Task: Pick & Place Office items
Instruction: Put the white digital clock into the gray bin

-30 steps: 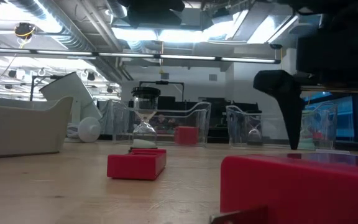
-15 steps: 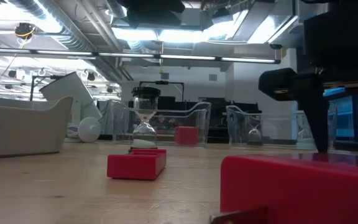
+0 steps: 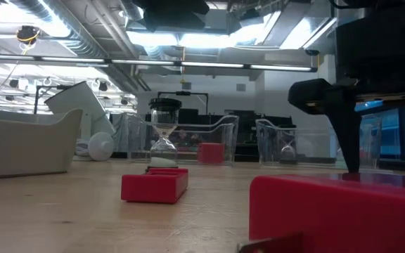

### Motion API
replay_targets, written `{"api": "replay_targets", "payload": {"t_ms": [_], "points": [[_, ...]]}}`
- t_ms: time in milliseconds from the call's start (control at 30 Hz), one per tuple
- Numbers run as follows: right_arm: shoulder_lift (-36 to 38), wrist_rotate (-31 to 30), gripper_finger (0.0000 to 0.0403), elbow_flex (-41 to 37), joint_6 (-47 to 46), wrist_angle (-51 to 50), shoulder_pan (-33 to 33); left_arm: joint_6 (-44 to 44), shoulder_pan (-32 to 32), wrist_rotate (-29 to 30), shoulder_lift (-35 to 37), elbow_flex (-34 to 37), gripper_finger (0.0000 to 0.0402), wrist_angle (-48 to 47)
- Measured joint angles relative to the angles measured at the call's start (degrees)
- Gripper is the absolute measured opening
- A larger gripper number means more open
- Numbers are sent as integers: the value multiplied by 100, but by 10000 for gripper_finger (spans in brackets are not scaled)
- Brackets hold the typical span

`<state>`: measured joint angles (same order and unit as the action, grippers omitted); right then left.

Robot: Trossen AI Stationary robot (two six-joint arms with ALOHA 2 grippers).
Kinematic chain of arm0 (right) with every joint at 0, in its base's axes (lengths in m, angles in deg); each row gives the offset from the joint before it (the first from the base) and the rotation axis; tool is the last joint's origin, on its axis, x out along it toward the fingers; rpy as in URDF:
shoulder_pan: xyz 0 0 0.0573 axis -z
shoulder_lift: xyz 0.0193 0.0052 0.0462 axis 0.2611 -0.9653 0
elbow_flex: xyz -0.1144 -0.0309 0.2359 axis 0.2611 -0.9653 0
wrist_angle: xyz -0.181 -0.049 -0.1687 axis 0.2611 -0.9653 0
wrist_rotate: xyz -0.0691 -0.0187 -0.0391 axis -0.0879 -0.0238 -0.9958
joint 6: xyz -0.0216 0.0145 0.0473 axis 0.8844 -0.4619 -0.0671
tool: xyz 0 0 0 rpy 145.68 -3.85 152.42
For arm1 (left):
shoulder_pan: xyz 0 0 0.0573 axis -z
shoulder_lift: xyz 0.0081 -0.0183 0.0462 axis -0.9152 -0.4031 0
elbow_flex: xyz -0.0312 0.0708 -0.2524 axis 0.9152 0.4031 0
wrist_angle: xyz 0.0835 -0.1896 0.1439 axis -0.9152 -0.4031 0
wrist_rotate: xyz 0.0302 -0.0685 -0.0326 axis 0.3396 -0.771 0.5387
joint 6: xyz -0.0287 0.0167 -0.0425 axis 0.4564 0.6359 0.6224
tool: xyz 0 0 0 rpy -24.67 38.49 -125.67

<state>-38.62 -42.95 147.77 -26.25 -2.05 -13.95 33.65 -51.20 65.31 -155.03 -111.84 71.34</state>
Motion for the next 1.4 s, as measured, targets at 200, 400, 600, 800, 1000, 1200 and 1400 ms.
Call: {"api": "replay_targets", "payload": {"t_ms": [200,400,600,800,1000,1200,1400], "points": [[0,0,257,0,534,-51,40,-9,0,-2,0,0,196,0],[0,1,258,-125,728,-47,162,-11,0,-2,0,0,196,0],[22,145,258,-337,690,55,236,-152,0,-4,0,0,196,0],[24,184,221,-348,684,131,233,-212,-4,-4,0,0,196,0],[22,190,152,-352,472,120,229,-215,-7,-4,0,0,196,0],[175,100,152,-385,-321,95,232,-361,-7,-4,0,0,196,0],[962,-650,152,-378,-1117,86,240,-386,-7,-3,0,0,196,0]]}}
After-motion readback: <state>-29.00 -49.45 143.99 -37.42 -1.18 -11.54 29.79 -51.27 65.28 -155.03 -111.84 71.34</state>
